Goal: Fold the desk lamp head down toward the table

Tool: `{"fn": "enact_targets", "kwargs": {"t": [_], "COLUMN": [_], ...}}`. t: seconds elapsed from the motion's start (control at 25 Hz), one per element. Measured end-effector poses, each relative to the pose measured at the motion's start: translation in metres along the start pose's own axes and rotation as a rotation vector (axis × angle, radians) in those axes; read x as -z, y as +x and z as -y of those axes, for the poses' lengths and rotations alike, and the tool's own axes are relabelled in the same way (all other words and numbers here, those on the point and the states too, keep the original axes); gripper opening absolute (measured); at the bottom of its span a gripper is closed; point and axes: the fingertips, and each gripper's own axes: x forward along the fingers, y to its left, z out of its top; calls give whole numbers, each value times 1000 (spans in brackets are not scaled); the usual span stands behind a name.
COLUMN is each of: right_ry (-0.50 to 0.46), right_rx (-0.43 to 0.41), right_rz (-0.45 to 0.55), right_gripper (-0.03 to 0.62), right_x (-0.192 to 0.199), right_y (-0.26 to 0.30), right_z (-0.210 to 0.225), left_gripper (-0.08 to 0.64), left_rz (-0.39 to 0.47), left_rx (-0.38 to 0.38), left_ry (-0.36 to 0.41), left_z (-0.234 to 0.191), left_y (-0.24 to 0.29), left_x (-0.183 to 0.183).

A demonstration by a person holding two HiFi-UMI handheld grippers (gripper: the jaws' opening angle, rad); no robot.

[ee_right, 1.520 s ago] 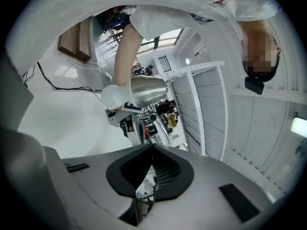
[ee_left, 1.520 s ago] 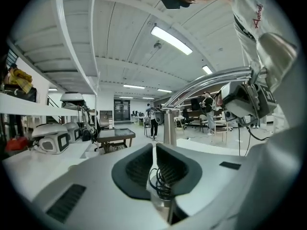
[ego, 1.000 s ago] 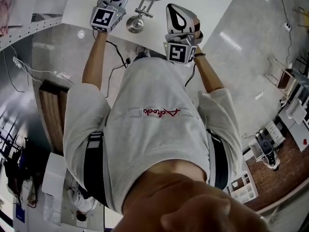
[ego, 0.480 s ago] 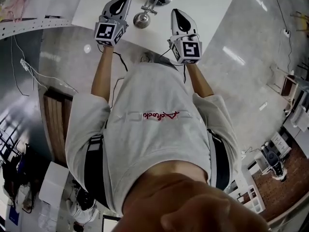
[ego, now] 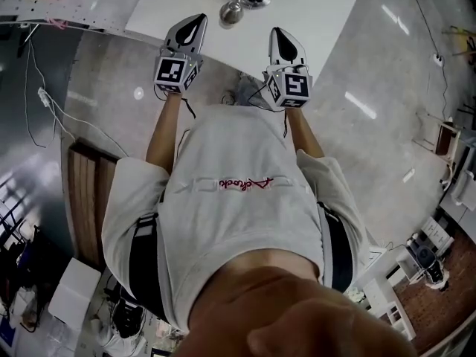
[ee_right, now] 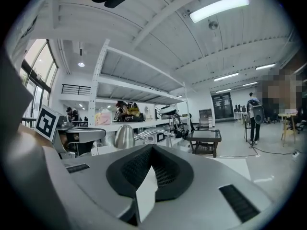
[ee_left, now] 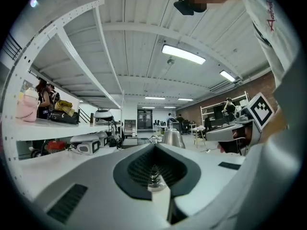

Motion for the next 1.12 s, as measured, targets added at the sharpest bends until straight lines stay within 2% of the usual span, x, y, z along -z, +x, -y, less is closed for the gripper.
{"fn": "enact_targets", "kwargs": {"t": [0.2, 0.44, 0.92, 1.12], "right_ry": [-38, -46, -27, -9], "right_rx": [-7, -22, -37, -55], "right_rz": [-4, 7, 9, 13], "right_gripper": [25, 25, 23, 23], "right_x": [3, 5, 18, 21], "right_y": [-38, -75, -174, -202], "right_z": [-18, -34, -37, -47], "left_gripper": [28, 28, 28, 28], "left_rz": [10, 11, 6, 2], "left_rx": [-22, -31, -45, -44], "left_ry": [-62, -89, -74, -62], "left_z": [30, 73, 165, 190], "left_y": [-37, -65, -113, -134], "left_x": [2, 12, 16, 20]}}
